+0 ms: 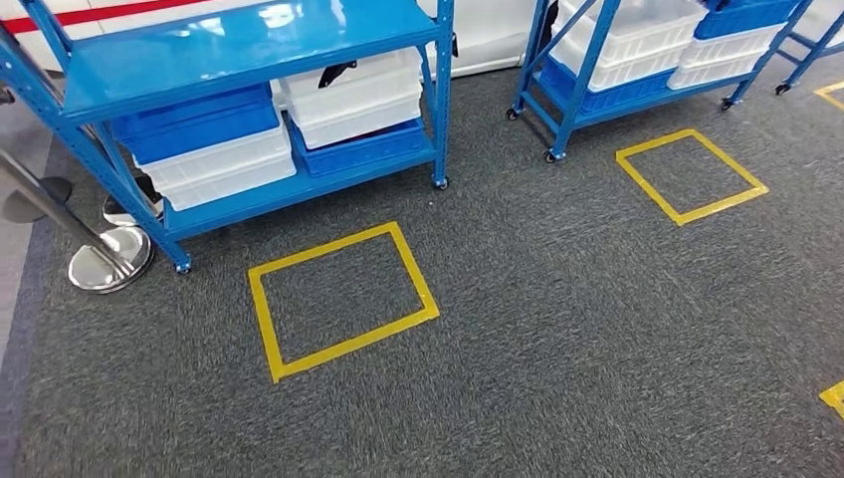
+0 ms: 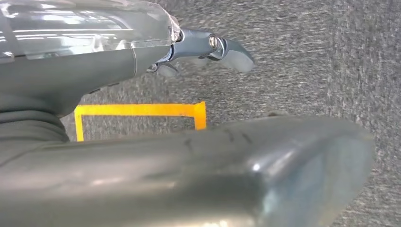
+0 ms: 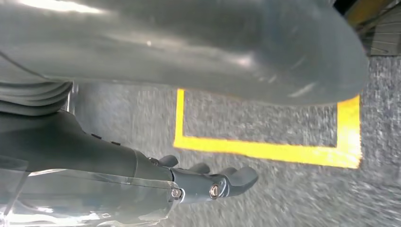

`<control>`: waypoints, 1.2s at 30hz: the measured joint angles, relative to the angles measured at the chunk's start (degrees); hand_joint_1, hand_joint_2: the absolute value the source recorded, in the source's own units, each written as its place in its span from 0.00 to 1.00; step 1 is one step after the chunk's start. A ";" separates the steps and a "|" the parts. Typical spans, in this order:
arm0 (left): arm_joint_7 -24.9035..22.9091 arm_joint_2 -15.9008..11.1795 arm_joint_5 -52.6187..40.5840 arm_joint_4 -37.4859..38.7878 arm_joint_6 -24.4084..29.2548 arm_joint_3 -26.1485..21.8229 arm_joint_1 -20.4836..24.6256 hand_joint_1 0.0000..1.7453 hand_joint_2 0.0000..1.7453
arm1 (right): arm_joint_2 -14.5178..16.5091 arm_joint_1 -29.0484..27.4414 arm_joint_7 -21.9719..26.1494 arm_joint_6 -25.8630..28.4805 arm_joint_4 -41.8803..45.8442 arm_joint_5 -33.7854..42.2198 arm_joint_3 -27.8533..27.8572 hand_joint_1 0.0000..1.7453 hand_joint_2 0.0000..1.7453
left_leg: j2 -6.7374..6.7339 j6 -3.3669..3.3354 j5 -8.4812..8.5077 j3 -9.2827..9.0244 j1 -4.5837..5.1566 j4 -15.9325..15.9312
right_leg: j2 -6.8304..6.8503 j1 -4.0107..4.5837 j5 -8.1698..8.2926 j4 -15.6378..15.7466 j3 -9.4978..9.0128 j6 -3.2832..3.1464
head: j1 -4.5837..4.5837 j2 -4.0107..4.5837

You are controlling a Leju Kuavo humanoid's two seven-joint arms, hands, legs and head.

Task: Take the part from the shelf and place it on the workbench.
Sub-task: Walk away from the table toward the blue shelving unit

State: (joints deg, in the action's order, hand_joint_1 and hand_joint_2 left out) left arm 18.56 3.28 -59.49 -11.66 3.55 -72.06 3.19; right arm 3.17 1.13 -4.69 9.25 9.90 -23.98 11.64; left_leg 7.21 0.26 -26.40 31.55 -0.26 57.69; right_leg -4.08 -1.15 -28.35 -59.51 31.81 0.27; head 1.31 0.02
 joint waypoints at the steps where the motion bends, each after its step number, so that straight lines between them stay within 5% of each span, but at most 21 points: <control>1: 0.02 -0.02 -0.01 -0.01 0.02 0.00 -0.09 0.00 0.00 | 0.02 0.15 0.01 -0.01 0.00 -0.01 0.00 0.00 0.00 | 0.49 0.36 0.07 0.18 -0.10 -0.09 | 0.73 -0.01 0.09 0.07 -0.01 -0.36 | 0.01 0.00; 2: 0.02 -0.01 -0.01 0.01 0.03 0.00 -0.20 0.00 0.00 | 0.05 0.28 0.01 -0.01 0.01 -0.02 0.00 0.00 0.00 | 0.10 0.68 -0.05 0.32 -0.18 0.07 | 1.40 0.00 0.16 0.24 -0.11 -0.75 | 0.01 0.00; 4: 0.02 0.04 -0.01 0.04 0.04 0.00 -0.23 0.00 0.00 | 0.10 0.24 0.01 -0.01 0.01 -0.07 0.01 0.00 0.00 | -3.04 1.30 -1.89 1.71 -0.17 2.93 | 2.96 -0.04 0.22 0.61 -0.30 -1.58 | 0.04 0.00; 6: 0.06 0.08 0.02 0.05 0.02 0.00 0.00 0.00 0.00 | 0.09 -0.06 0.01 0.00 -0.01 -0.11 0.01 0.00 0.00 | -6.26 1.80 -5.72 5.29 -0.23 10.29 | 4.67 0.19 0.06 0.69 -0.33 -2.08 | 0.08 0.00; 8: 0.13 0.08 0.10 0.05 -0.13 0.00 0.07 0.00 0.00 | 0.06 -0.21 -0.02 0.02 -0.02 -0.19 0.01 0.00 0.00 | -6.84 2.09 -7.97 8.53 -0.39 16.85 | 6.42 0.44 -0.11 0.66 -0.36 -2.25 | 0.08 0.00; 9: 0.15 0.09 0.15 0.05 -0.25 0.00 -0.03 0.00 0.00 | 0.05 -0.17 -0.03 0.04 -0.02 -0.31 0.01 0.00 0.00 | -6.93 2.08 -7.40 8.64 -0.41 17.11 | 7.22 0.53 -0.21 0.66 -0.46 -2.26 | 0.08 0.00; 12: 0.29 0.03 0.27 0.05 -0.48 0.00 -0.14 0.00 0.00 | 0.09 -0.05 -0.05 0.16 -0.02 -0.72 0.01 0.00 0.00 | -8.98 1.14 -2.04 3.06 -0.03 6.46 | 9.26 0.79 -0.77 0.66 -1.13 -1.95 | 0.08 0.00; 14: 0.57 -0.02 0.34 0.05 -0.58 0.00 -0.03 0.00 0.00 | 0.12 0.13 -0.05 0.53 -0.02 -0.40 0.03 0.00 0.00 | -10.55 0.15 -0.96 0.21 0.56 0.73 | 10.18 0.88 -1.27 0.91 -1.62 -1.27 | 0.07 0.00; 17: 0.80 -0.06 0.36 0.05 -0.66 -0.02 -0.44 0.00 0.00 | 0.12 0.62 -0.05 1.10 0.01 0.28 0.08 0.00 0.00 | -9.85 -1.02 -1.24 -0.81 0.57 -0.94 | 10.68 0.68 -0.82 0.22 -2.35 -0.04 | 0.07 -0.01; 19: 0.84 -0.04 0.28 0.05 -0.69 -0.04 -0.57 0.00 0.00 | 0.06 0.59 -0.03 1.10 0.03 0.41 0.12 0.00 0.00 | -9.12 -1.78 -1.02 -1.99 0.29 -1.54 | 8.44 0.39 -1.95 -2.20 -1.66 0.56 | 0.02 -0.01; 21: 0.84 0.03 0.21 0.05 -0.75 -0.03 -0.41 0.00 0.00 | 0.00 0.38 -0.01 1.05 0.03 0.44 0.23 0.00 0.00 | -8.51 -2.19 -1.09 -2.74 0.19 -1.75 | 5.40 0.16 -5.10 -8.06 1.78 0.95 | -0.04 -0.01; 23: 0.79 0.10 0.20 0.05 -0.78 -0.03 -0.28 0.00 0.00 | -0.07 0.19 -0.01 1.04 0.03 0.44 0.42 0.00 0.00 | -7.71 -2.26 -1.55 -3.19 0.17 -1.70 | 4.34 0.07 -7.32 -13.99 6.16 1.28 | -0.05 0.00; 25: 0.70 0.18 0.20 0.06 -0.76 -0.04 -0.37 0.00 0.00 | -0.22 -0.05 0.00 1.05 0.03 0.44 0.59 0.00 0.00 | -6.91 -1.98 -2.34 -4.20 0.05 -1.65 | 4.21 -0.11 -5.98 -13.53 7.56 1.51 | -0.04 0.00; 27: 0.63 0.27 0.20 0.06 -0.74 -0.04 -0.57 0.00 0.00 | -0.36 -0.39 0.00 1.04 0.01 0.44 0.78 0.00 0.00 | -6.31 -1.43 -3.46 -5.62 -0.14 -1.59 | 4.21 -0.33 -0.81 -6.63 5.79 1.55 | -0.05 0.00; 29: 0.61 0.33 0.20 0.06 -0.69 -0.05 -0.66 0.00 0.00 | -0.43 -0.50 0.00 1.04 -0.09 0.44 0.94 0.00 0.00 | -5.99 -0.66 -4.65 -6.68 -0.13 -1.51 | 4.30 -0.15 2.86 -1.48 4.31 0.95 | -0.04 0.00; 32: 0.59 0.32 0.20 0.06 -0.60 -0.05 -0.41 0.00 0.00 | -0.43 -0.23 0.04 1.01 -0.14 0.44 1.00 0.00 0.00 | -6.01 0.51 -4.85 -7.16 -0.01 -0.44 | 4.29 0.01 2.82 -0.52 3.47 -0.59 | -0.01 -0.01; 34: 0.59 0.42 0.19 0.07 -0.58 -0.04 -0.21 0.00 0.00 | -0.41 -0.21 0.04 1.00 -0.13 0.45 1.02 0.00 0.00 | -6.25 1.01 -3.69 -4.74 -0.08 4.41 | 4.45 -0.15 2.17 -0.06 2.24 -1.40 | -0.01 -0.01; 36: 0.59 0.54 0.19 0.08 -0.57 -0.04 -0.11 0.00 0.00 | -0.41 -0.25 0.04 1.01 -0.13 0.46 1.03 0.00 0.00 | -6.63 1.43 -4.62 0.27 -0.22 12.01 | 4.60 -0.17 1.25 0.26 0.95 -1.91 | 0.01 0.00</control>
State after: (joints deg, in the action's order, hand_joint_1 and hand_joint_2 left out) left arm 19.15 3.82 -59.31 -11.58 2.98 -72.11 3.08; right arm 2.76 0.88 -4.66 10.25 9.77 -23.52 12.67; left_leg 0.58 1.70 -31.02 31.82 -0.48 69.70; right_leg 0.52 -1.32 -27.10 -59.25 32.75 -1.64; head 1.32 0.02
